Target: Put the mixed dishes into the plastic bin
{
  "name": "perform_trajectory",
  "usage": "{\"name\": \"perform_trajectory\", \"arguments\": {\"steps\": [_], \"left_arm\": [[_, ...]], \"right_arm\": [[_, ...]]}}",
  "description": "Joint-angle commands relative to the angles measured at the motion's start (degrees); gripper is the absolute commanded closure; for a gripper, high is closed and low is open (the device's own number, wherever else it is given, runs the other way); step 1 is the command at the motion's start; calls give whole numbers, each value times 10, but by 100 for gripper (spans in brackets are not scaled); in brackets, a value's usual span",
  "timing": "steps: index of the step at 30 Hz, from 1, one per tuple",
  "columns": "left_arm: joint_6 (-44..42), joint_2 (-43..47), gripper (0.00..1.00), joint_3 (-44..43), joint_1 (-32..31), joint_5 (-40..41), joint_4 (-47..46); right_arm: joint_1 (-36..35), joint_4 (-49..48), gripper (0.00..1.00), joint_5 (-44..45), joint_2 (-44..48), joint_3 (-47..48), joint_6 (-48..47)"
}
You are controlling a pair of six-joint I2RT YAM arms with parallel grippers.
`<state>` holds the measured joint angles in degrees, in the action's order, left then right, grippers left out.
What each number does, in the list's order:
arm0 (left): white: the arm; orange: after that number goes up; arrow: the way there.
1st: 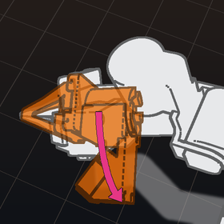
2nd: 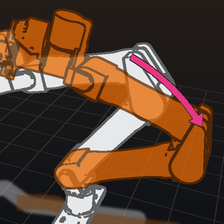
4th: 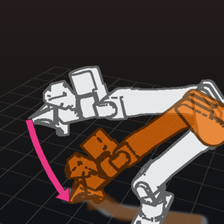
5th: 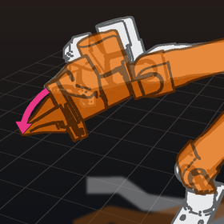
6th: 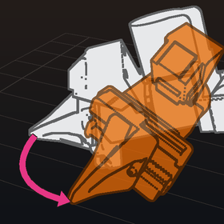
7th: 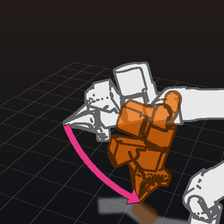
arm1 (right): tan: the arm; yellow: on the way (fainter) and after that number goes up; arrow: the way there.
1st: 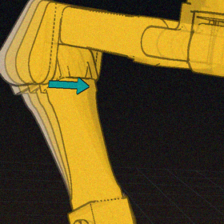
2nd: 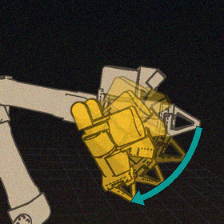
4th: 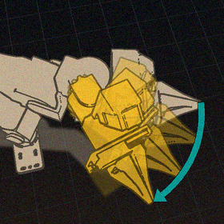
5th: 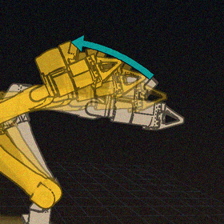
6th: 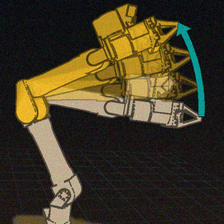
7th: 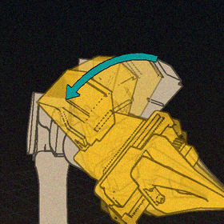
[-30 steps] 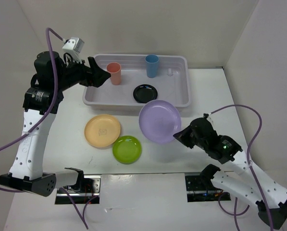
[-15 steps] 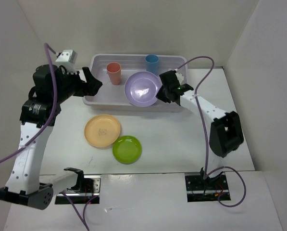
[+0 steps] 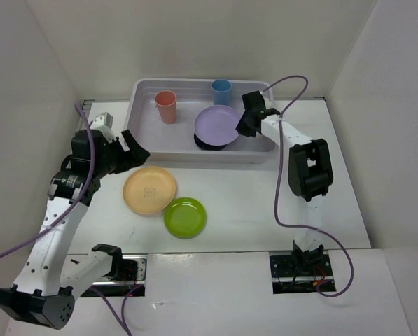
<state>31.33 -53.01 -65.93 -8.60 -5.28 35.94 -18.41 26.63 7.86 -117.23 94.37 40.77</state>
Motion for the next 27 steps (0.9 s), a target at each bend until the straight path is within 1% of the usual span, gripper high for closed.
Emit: {"name": "perform_trajectory", "arguments": {"steps": [1, 2, 3, 4, 6, 8, 9, 11, 12, 13, 14, 15, 17, 18, 19, 21, 22, 23, 26, 27], "left_arm": [[100, 39, 13, 47, 6, -11, -33], [119, 48, 13, 64, 6, -2, -46], [143, 60, 14, 105, 6, 10, -46], [194, 84, 14, 128, 6, 28, -56], [244, 100, 16, 168, 6, 35, -56], [261, 100, 16, 173, 6, 47, -34], [281, 86, 16, 179, 6, 48, -27], [312, 86, 16, 194, 6, 53, -15], [339, 97, 16, 208, 0, 53, -15], [390, 103, 16, 226, -5, 53, -29], [411, 103, 17, 258, -5, 53, -29], [424, 103, 17, 269, -11, 53, -29], [429, 76, 18, 264, -22, 73, -24], [424, 64, 18, 255, -27, 83, -5], [424, 51, 18, 245, -34, 92, 7], [417, 21, 18, 237, -34, 98, 28], [417, 14, 18, 237, -34, 91, 28], [417, 1, 18, 245, -34, 74, 28], [435, -17, 18, 265, -40, 69, 28], [436, -17, 18, 271, -40, 69, 33]], "right_arm": [[10, -1, 100, -21, -37, 82, -29], [10, -1, 100, -21, -42, 82, -29], [10, -1, 100, -21, -42, 82, -29], [10, -9, 100, -21, -42, 82, -29], [10, -15, 97, -21, -49, 94, -29], [10, -10, 94, -21, -69, 107, -29], [10, -10, 91, -21, -76, 124, -29], [10, -1, 88, -21, -95, 143, -34], [10, -1, 86, -21, -95, 144, -34], [10, 4, 80, -21, -103, 144, -34], [16, 4, 78, -21, -103, 144, -34], [16, 4, 78, -21, -103, 144, -29], [22, -2, 73, -28, -109, 144, -29], [22, -2, 70, -28, -114, 144, -29], [28, -2, 51, -28, -114, 144, -29], [28, 3, 32, -28, -121, 157, -29], [28, 3, 26, -28, -121, 157, -29], [28, 3, 17, -28, -121, 157, -29], [28, 3, 7, -28, -110, 157, -29], [28, -3, 5, -28, -100, 157, -29]]}}
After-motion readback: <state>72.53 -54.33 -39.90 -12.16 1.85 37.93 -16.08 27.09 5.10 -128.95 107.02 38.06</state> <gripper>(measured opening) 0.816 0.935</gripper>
